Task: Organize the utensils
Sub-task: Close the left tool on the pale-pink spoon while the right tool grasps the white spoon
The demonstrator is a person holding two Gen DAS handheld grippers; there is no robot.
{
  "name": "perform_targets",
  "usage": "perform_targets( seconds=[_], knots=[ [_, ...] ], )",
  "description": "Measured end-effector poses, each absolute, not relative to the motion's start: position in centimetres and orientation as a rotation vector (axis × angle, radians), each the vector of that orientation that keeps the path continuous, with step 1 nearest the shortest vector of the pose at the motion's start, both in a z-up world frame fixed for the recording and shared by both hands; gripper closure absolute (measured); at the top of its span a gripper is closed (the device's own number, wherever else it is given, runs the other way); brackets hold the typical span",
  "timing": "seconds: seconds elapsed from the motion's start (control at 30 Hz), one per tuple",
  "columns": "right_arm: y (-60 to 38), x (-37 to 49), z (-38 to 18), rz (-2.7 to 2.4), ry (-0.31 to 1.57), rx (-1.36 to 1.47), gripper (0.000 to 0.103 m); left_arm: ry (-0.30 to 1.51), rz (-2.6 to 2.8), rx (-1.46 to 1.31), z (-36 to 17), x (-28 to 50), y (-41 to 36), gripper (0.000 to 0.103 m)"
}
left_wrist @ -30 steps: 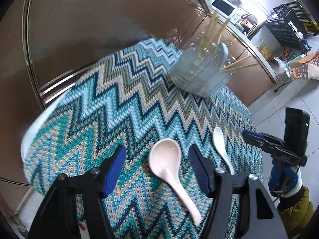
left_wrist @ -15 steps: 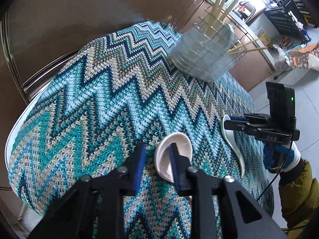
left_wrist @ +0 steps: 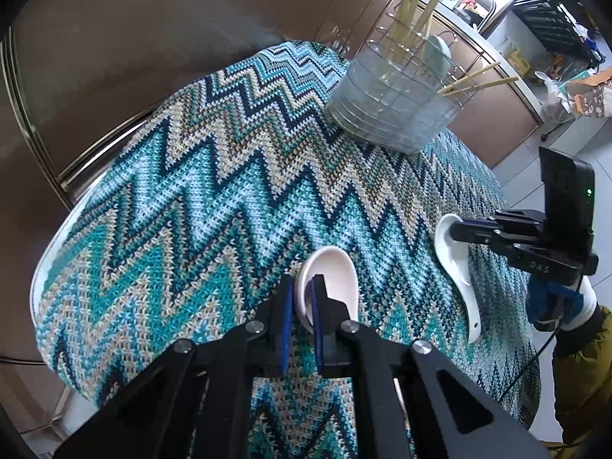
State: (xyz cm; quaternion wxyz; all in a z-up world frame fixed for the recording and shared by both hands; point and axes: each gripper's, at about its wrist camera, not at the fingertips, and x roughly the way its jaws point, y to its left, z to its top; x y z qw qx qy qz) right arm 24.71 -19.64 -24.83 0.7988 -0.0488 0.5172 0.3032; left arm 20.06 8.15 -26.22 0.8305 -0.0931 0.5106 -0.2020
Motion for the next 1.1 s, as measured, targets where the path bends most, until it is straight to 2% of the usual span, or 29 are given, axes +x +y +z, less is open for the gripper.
perform_targets(
  seconds=[1.1],
  knots=[
    [-22.1, 13.8, -13.8, 0.459, 0.833, -0.132, 0.098, 0.884, -0.370, -0.193, -16.4, 12.9, 8.7, 0.096]
  ],
)
